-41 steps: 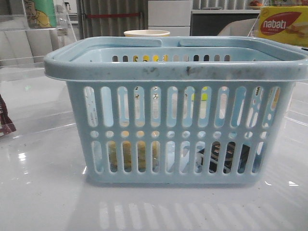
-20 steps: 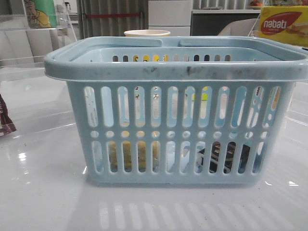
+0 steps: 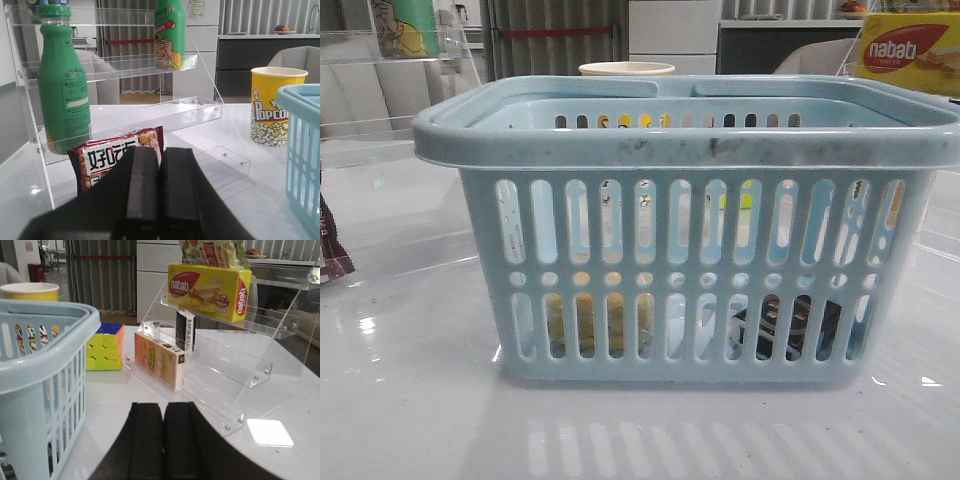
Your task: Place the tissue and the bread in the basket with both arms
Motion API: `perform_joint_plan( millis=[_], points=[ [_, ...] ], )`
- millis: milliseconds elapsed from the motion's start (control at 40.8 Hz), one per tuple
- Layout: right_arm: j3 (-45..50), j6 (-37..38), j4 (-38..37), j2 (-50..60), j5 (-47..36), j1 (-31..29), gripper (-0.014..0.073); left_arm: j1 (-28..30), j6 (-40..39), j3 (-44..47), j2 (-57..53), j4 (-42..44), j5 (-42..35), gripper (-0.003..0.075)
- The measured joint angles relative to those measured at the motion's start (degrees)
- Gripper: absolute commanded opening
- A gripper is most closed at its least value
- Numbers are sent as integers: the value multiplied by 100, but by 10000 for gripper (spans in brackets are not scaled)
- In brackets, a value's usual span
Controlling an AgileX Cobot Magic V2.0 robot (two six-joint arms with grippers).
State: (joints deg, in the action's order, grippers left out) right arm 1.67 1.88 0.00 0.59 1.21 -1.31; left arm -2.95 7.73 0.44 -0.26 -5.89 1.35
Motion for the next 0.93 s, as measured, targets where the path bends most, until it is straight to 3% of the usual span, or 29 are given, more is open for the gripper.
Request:
perform_joint_plan(
  millis=[931],
  points=[
    [0, 171, -68, 0, -121, 16, 57, 0, 0, 0, 0, 0, 0, 93]
  ],
)
